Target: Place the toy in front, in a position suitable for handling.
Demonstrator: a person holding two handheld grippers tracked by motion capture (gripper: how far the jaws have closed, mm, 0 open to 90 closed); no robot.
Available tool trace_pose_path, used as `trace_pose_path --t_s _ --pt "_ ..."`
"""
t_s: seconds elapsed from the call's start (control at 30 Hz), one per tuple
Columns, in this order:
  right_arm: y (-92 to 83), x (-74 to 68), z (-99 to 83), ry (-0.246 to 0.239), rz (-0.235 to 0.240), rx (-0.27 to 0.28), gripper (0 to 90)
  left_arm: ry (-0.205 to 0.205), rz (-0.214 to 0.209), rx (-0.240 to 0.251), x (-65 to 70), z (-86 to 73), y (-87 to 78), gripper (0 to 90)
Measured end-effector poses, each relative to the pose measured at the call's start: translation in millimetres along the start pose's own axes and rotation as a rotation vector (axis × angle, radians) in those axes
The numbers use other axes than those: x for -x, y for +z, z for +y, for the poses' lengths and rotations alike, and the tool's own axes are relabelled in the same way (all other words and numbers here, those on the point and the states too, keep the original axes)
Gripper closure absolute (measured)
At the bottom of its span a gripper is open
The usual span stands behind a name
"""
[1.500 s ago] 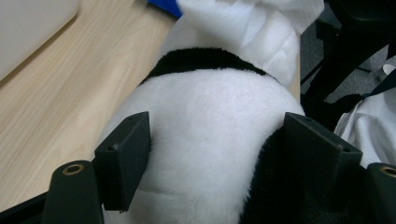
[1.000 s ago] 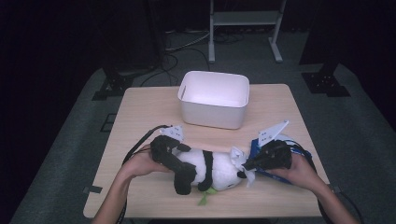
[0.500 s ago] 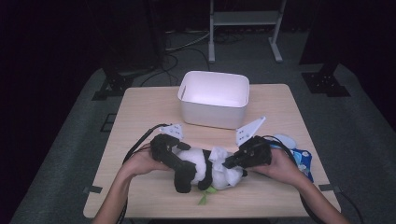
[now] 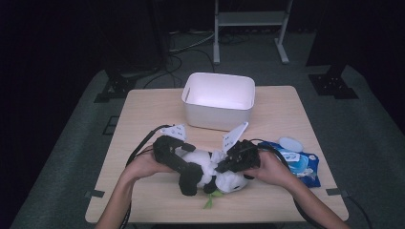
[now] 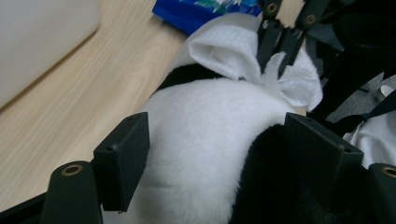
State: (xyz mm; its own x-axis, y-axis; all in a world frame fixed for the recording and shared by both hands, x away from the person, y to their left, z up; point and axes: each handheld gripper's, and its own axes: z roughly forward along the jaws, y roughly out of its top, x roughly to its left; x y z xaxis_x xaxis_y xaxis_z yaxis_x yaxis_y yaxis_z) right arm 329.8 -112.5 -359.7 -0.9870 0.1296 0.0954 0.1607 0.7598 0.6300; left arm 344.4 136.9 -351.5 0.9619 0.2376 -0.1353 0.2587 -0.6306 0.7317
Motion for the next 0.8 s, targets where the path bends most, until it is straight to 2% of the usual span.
trace_pose_path --t_s 0.17,0.3,0.47,0.53,0.63,0.8 --pt "-4.3 3.2 -3.4 0.006 -0.016 -0.014 86.1 -0.003 0.018 0.022 -0.8 -6.9 -12.9 21.1" --pt "-7.6 5.6 -7.1 0.017 -0.02 -0.01 86.0 -0.025 0.009 0.052 -3.9 -20.4 -21.1 21.0" --pt "-8.8 7.4 -6.2 0.019 -0.03 -0.001 85.8 -0.032 0.006 0.015 -6.5 -29.0 -11.4 21.5" --pt "-8.3 6.4 -2.2 0.013 -0.036 -0.002 85.7 -0.036 -0.01 0.019 -7.7 -29.2 -5.4 21.8" --pt "-7.4 4.3 5.1 -0.008 -0.049 -0.006 85.7 -0.042 -0.002 0.029 -10.3 -29.1 -5.4 22.8" --pt "-8.4 3.1 21.4 -0.032 -0.037 0.031 85.7 -0.037 -0.006 0.019 -10.0 -26.2 -2.8 23.0"
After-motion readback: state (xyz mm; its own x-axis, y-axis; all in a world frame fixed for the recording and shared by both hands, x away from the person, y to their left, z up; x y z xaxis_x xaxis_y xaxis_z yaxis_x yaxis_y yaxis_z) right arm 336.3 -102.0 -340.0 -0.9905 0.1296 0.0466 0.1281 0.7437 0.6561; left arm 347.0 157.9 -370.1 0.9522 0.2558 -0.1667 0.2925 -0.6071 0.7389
